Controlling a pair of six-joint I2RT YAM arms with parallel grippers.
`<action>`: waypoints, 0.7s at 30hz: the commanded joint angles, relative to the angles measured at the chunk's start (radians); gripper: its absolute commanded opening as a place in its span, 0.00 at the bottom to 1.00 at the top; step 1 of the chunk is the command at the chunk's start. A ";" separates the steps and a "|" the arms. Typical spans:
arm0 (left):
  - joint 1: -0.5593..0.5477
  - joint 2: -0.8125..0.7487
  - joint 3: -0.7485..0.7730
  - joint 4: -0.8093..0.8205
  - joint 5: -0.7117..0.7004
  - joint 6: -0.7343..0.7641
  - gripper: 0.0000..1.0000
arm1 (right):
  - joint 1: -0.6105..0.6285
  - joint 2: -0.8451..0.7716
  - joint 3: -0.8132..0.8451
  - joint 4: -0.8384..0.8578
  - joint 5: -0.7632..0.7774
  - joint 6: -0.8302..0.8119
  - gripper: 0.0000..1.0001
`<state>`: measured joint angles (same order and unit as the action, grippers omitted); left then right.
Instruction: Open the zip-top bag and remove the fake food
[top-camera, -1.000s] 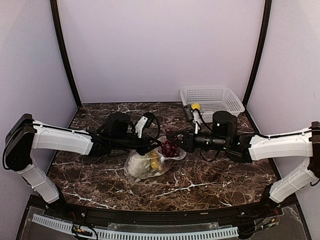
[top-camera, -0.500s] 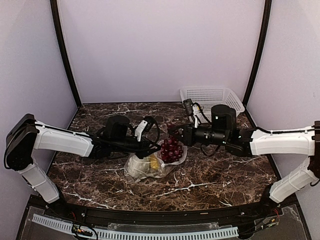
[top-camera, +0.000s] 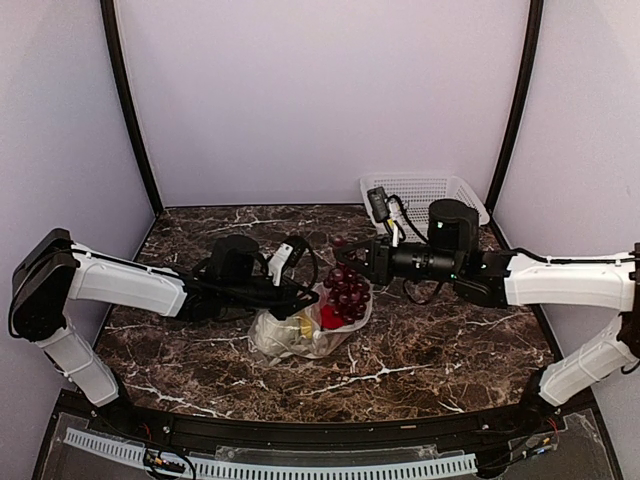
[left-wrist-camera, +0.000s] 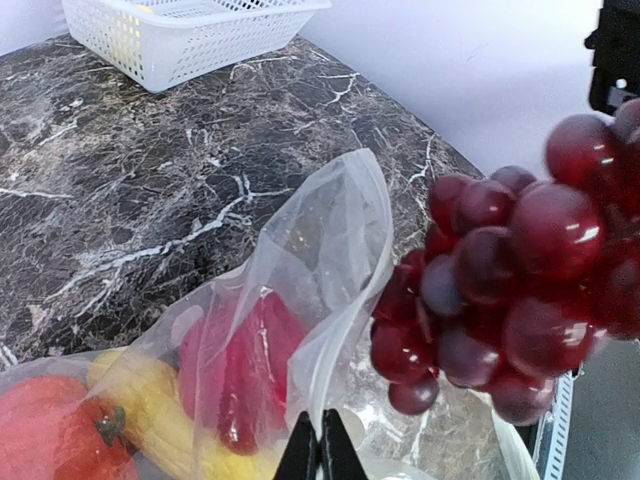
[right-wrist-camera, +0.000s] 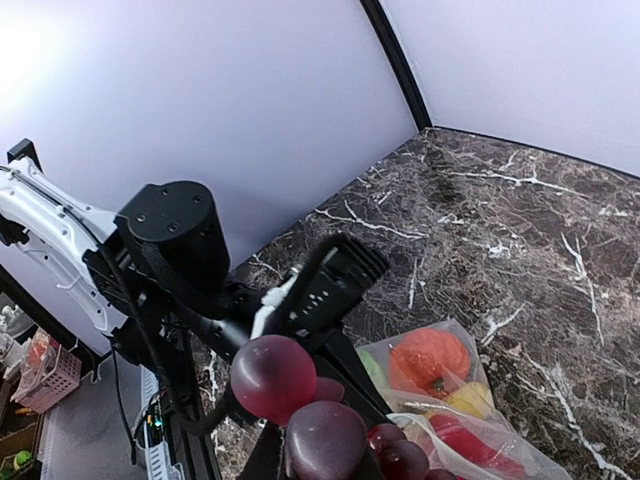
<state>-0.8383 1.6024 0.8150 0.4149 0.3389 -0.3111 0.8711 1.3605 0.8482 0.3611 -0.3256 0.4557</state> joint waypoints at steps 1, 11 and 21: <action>0.009 -0.001 0.026 -0.054 -0.088 -0.017 0.01 | 0.008 -0.079 0.092 -0.006 -0.011 -0.078 0.00; 0.036 -0.034 0.036 -0.096 -0.165 -0.012 0.01 | -0.125 -0.175 0.225 -0.192 0.093 -0.243 0.00; 0.044 -0.016 0.049 -0.092 -0.153 -0.019 0.01 | -0.451 -0.007 0.340 -0.188 0.135 -0.315 0.00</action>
<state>-0.8013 1.6024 0.8452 0.3428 0.1978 -0.3264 0.5087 1.2789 1.1419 0.1467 -0.2188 0.1829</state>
